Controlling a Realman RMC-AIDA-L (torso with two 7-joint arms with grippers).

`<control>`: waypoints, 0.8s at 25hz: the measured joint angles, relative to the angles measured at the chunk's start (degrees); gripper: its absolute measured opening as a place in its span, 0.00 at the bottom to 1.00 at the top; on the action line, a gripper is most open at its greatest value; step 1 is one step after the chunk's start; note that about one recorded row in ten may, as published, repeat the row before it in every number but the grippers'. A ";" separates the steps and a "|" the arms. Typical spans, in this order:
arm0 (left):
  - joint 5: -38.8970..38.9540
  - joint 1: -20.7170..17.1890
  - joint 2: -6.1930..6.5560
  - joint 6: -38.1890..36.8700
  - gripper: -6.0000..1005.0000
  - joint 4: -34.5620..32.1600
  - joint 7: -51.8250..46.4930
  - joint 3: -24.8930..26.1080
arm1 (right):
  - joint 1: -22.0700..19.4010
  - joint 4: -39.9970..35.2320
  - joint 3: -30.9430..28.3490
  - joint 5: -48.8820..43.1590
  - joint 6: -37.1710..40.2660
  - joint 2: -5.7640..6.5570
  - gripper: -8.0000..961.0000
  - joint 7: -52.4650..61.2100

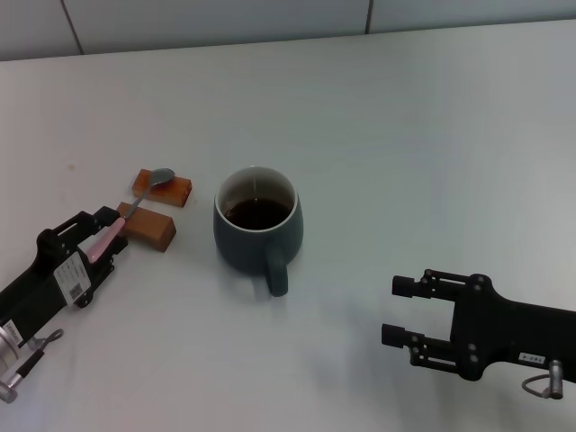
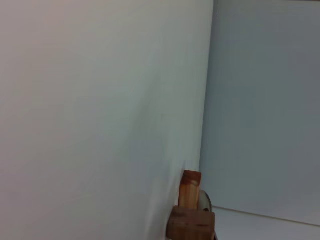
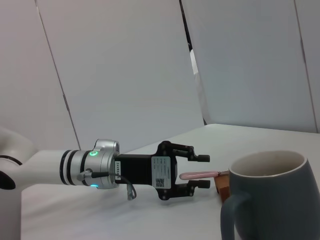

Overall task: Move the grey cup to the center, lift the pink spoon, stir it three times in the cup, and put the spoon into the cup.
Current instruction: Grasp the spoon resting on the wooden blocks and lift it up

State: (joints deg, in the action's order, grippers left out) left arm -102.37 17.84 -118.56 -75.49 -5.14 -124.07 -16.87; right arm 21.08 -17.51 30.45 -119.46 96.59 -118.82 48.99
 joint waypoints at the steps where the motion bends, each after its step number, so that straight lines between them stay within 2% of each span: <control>1: -0.01 0.00 0.00 0.09 0.46 0.03 -0.01 0.00 | 0.05 -0.03 0.03 0.00 0.00 0.00 0.68 0.12; 13: 0.04 0.18 0.00 0.67 0.42 0.16 -0.02 -0.10 | 0.29 -0.07 0.05 -0.02 -0.14 0.00 0.68 0.24; 20: 0.07 0.26 0.00 0.76 0.35 0.58 0.09 0.02 | 0.58 -0.07 0.13 -0.16 -0.27 0.00 0.68 0.37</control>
State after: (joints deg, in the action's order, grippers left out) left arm -102.30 18.11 -118.56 -74.73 -4.56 -123.97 -16.85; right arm 21.66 -17.58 30.58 -119.62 96.32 -118.82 49.35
